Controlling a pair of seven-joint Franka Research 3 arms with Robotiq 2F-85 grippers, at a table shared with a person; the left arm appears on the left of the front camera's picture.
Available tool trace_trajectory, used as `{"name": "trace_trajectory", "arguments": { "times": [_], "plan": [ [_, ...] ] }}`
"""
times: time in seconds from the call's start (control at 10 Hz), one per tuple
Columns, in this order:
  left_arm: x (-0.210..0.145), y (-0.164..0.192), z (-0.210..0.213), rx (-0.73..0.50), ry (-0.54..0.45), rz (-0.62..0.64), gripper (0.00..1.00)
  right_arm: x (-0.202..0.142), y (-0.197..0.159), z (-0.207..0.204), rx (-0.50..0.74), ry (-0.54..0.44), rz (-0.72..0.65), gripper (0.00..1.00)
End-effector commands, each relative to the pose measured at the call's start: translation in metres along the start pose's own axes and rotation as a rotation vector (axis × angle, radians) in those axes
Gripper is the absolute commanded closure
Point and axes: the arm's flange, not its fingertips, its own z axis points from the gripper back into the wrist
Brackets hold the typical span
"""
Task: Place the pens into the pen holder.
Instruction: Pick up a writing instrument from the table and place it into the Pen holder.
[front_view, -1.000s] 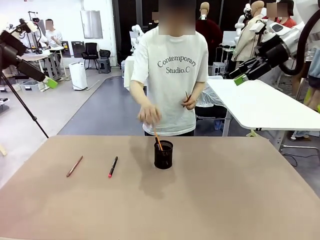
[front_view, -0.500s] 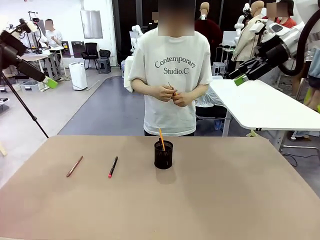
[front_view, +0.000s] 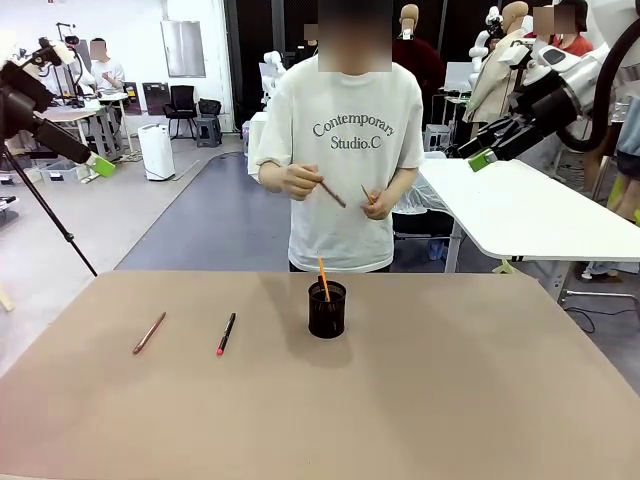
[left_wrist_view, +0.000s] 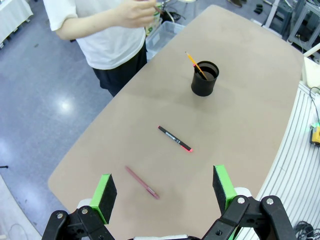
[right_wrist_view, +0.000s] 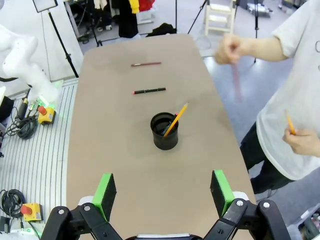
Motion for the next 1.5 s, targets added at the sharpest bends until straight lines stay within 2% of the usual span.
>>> {"name": "trace_trajectory", "arguments": {
  "times": [0.0, 1.0, 1.2, 1.3, 1.4],
  "plan": [
    [0.000, -0.001, 0.000, 0.002, -0.008, -0.003, 0.00, 0.003, 0.000, 0.003, 0.003, 0.001, 0.007, 0.00],
    [0.000, 0.000, 0.000, 0.000, 0.000, 0.000, 0.00, 0.003, 0.000, 0.003, 0.003, 0.001, 0.007, 0.00],
    [0.019, -0.003, -0.014, -0.023, 0.153, 0.058, 0.00, 0.003, 0.000, 0.003, 0.003, 0.001, 0.007, 0.00],
    [0.022, -0.001, -0.025, -0.045, 0.171, 0.087, 0.00, 0.003, 0.000, 0.003, 0.003, 0.001, 0.007, 0.00],
    [0.023, 0.008, -0.036, 0.000, 0.192, 0.146, 0.00, 0.003, 0.000, 0.003, 0.003, 0.001, 0.007, 0.00]
  ]
}}
